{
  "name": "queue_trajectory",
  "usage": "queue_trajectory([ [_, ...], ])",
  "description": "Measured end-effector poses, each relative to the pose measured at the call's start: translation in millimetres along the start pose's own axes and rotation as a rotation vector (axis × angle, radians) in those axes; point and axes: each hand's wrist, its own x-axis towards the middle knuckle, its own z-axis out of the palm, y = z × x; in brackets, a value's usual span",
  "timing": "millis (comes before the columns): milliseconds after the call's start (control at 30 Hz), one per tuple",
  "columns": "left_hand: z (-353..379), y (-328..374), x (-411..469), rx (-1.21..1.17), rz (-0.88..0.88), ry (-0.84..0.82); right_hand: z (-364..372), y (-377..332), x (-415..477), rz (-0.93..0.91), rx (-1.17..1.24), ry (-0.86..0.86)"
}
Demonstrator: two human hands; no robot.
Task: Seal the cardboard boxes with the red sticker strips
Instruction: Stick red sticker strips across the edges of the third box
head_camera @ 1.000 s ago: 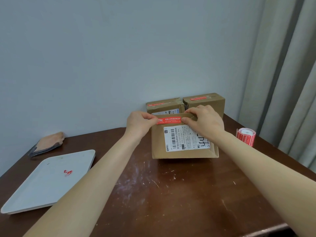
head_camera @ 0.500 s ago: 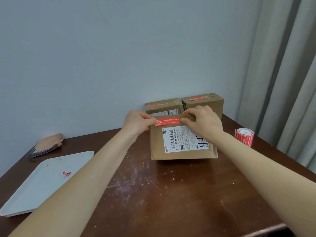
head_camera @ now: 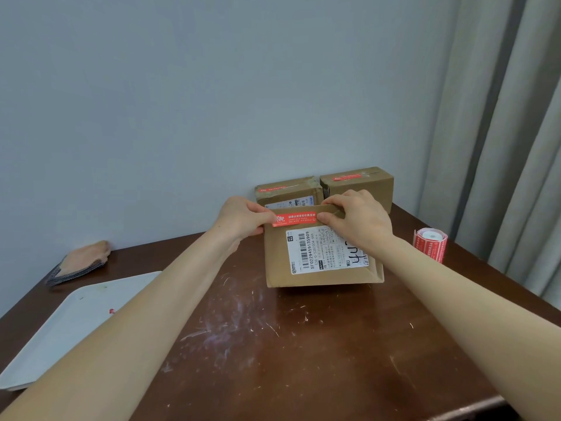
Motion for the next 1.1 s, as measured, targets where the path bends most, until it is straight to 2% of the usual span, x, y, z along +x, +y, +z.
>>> queue_trajectory([
  [1100, -2.4, 1.5, -8.3, -0.015, -0.028, -0.047, -4.3, 1.8, -5.7, -0.02, 0.031, -0.017],
])
